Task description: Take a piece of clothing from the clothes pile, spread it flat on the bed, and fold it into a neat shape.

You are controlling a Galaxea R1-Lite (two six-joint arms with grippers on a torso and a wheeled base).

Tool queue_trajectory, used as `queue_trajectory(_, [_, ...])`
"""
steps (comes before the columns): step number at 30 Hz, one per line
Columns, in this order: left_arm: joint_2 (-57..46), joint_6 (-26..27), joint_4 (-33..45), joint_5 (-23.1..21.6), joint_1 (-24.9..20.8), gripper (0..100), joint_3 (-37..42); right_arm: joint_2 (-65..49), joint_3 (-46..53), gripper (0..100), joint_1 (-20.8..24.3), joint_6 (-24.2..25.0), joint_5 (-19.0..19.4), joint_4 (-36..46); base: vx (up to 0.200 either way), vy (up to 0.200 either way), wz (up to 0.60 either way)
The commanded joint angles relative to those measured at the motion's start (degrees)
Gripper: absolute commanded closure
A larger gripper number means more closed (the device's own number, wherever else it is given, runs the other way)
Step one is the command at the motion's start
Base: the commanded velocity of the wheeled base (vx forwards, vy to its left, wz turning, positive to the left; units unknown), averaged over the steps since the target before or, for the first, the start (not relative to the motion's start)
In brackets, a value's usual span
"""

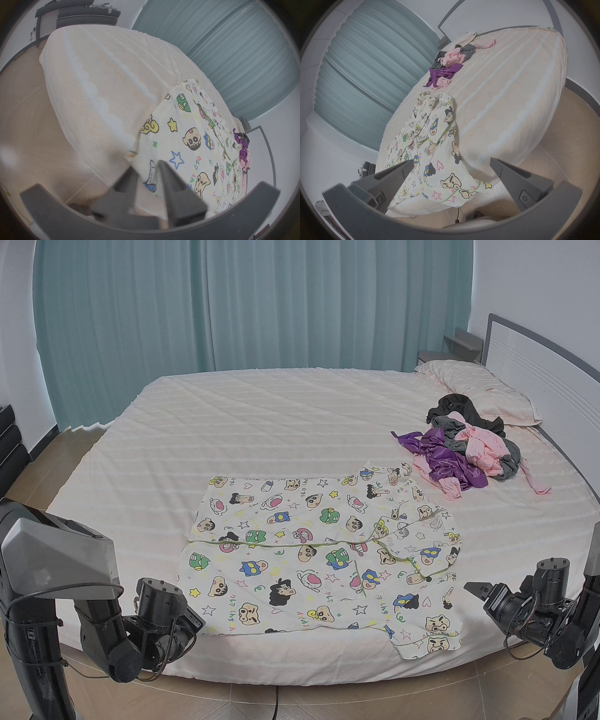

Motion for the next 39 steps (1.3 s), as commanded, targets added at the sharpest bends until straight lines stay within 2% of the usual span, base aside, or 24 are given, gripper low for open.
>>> queue_trajectory(1, [-0.17,0.0,0.01,0.1,0.32,100,0.28,1.41,0.92,0,0.04,-0.04,0.0,-0.02,0.0,0.0,0.0])
queue_trajectory(7, [-3.86,0.18,-0.08,3.17,0.58,100,1.43,7.12,1.01,0,1.36,-1.54,-1.76,-1.25,0.0,0.0,0.0])
queue_trajectory(11, [-7.29,0.09,0.01,3.17,0.58,100,1.69,13.36,-1.19,0,2.94,-4.35,-0.79,-6.96,0.0,0.0,0.0])
queue_trajectory(13, [-8.78,0.18,0.01,3.17,0.58,100,2.13,17.76,-5.05,0,2.33,-7.16,-0.62,-9.78,0.0,0.0,0.0])
queue_trajectory(16, [-9.57,0.18,0.01,3.17,0.58,100,2.57,20.74,-9.54,0,0.22,-12.44,0.0,-9.25,0.0,0.0,0.0])
queue_trajectory(17, [-9.22,0.18,0.01,3.17,0.76,100,2.57,22.15,-11.73,0,-0.22,-13.75,0.7,-9.16,0.0,0.0,0.0])
queue_trajectory(22, [-7.99,0.09,-0.08,3.09,1.02,100,2.39,23.47,-15.6,0,-0.49,-14.11,3.6,-8.81,0.0,0.0,0.0])
queue_trajectory(23, [-7.11,0.18,-0.08,3.09,1.02,100,2.3,24.26,-16.92,0,-0.66,-14.46,6.42,-7.58,0.0,0.0,0.0])
queue_trajectory(25, [-6.85,0.18,-0.08,3.0,0.93,100,2.48,24.17,-18.76,0,-1.37,-14.46,8.44,-5.56,0.0,0.0,0.0])
queue_trajectory(31, [-6.94,0.09,-0.08,2.91,0.93,100,2.48,23.56,-23.42,0,-1.45,-15.95,9.93,0.42,0.0,0.0,0.0])
queue_trajectory(32, [-6.94,0.09,-0.08,2.91,0.93,100,2.48,23.56,-23.77,100,-1.45,-16.04,9.93,0.51,0.0,0.0,0.0])
queue_trajectory(39, [-6.85,0.27,-0.08,3.0,1.02,100,2.22,21.89,-27.73,100,-2.07,-16.04,9.05,0.6,0.0,0.0,0.0])
